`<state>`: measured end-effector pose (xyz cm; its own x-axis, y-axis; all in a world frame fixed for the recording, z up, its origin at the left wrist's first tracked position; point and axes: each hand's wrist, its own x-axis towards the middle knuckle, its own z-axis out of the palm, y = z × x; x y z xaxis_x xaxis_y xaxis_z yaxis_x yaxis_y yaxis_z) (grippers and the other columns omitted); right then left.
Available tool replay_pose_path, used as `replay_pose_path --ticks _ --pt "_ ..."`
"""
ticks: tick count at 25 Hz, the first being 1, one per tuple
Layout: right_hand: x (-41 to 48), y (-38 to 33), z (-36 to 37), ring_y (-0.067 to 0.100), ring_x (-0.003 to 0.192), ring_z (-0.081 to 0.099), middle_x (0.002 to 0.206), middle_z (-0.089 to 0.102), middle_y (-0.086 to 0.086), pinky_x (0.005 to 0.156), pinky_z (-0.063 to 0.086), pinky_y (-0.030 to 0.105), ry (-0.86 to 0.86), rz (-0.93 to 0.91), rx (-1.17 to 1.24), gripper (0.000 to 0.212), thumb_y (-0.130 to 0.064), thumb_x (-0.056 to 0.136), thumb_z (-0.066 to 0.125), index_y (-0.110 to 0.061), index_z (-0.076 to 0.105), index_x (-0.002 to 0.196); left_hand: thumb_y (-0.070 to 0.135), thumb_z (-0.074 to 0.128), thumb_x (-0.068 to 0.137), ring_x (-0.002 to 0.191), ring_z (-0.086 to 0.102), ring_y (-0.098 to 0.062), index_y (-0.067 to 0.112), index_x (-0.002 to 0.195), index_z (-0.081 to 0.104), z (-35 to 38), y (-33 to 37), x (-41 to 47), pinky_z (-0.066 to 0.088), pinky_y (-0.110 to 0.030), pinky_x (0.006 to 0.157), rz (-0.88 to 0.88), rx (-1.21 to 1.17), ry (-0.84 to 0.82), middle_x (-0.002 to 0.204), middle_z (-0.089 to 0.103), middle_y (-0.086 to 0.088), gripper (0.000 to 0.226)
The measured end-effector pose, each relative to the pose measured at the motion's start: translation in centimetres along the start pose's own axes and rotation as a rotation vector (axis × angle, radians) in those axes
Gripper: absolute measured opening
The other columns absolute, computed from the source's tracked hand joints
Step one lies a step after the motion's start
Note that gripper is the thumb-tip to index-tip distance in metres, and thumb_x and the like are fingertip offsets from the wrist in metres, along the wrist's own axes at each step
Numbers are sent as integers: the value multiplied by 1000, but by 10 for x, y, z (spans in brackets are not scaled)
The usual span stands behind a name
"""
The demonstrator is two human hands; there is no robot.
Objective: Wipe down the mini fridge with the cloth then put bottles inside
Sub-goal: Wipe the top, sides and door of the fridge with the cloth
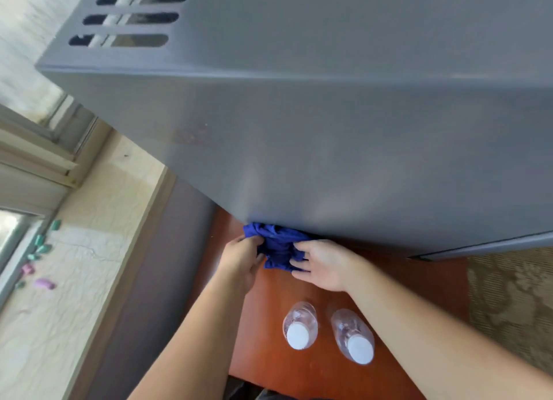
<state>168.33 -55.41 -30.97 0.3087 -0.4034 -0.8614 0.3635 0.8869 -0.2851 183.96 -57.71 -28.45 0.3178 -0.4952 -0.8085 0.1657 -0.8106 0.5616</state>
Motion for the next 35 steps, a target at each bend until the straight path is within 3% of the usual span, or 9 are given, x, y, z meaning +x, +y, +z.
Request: replay_pose_path --ticks 4,9,16,19,22,25,28,30,35 --pt "9 -6 23 26 125 61 128 66 11 112 41 45 -18 -1 -186 21 -17 105 56 -13 61 125 11 53 96 74 68 -19 16 95 68 -15 -8 14 55 -31 73 -9 -60 1 78 74 -1 16" --pt "-15 6 9 29 131 59 137 65 13 113 44 46 58 -63 -165 34 -22 101 64 -12 63 133 24 47 100 92 70 -35 12 107 67 4 -20 4 59 -47 79 -108 -12 -102 104 74 -12 25" --pt "-110 14 -107 19 103 61 104 68 -1 106 50 52 298 -260 140 3 -20 96 71 -21 69 98 11 35 98 87 72 -37 1 119 70 125 -52 -96 61 -45 66 -213 -68 -302 101 76 -23 42" --pt "-150 10 -140 20 106 63 106 70 -3 101 53 50 329 -334 125 2 -22 96 71 -23 68 97 8 34 97 78 75 -33 0 115 72 157 -55 -136 59 -41 63 -207 -96 -388 86 79 -20 42" --pt "-180 13 -153 17 114 60 113 69 -8 93 53 44 291 -401 84 4 -27 97 69 -31 69 98 7 37 97 56 75 -30 2 96 72 174 -57 -169 59 -40 64 -149 -88 -369 70 77 -18 35" --pt "-204 20 -162 14 111 57 113 63 -15 100 48 50 284 -393 64 7 -37 98 66 -44 68 102 9 41 99 69 76 -31 3 98 72 180 -64 -195 62 -44 69 -77 -30 -370 84 78 -19 32" --pt "-219 26 -172 33 142 45 142 54 -7 108 43 62 253 -345 72 38 -48 99 60 -49 56 137 16 43 104 83 70 -31 5 106 65 175 -68 -207 59 -48 80 -29 3 -399 95 72 -16 25" --pt "-227 29 -174 38 146 40 155 48 -3 111 41 63 248 -365 107 45 -48 100 59 -46 51 144 20 48 103 85 70 -29 7 104 64 173 -70 -211 59 -45 80 -11 13 -411 98 70 -14 21" --pt "-252 13 -165 31 121 68 128 73 7 105 53 45 179 -582 237 23 -24 104 58 -31 70 121 24 54 101 91 69 -28 7 105 67 186 -74 -232 60 -36 70 74 -83 -370 101 72 -13 21"
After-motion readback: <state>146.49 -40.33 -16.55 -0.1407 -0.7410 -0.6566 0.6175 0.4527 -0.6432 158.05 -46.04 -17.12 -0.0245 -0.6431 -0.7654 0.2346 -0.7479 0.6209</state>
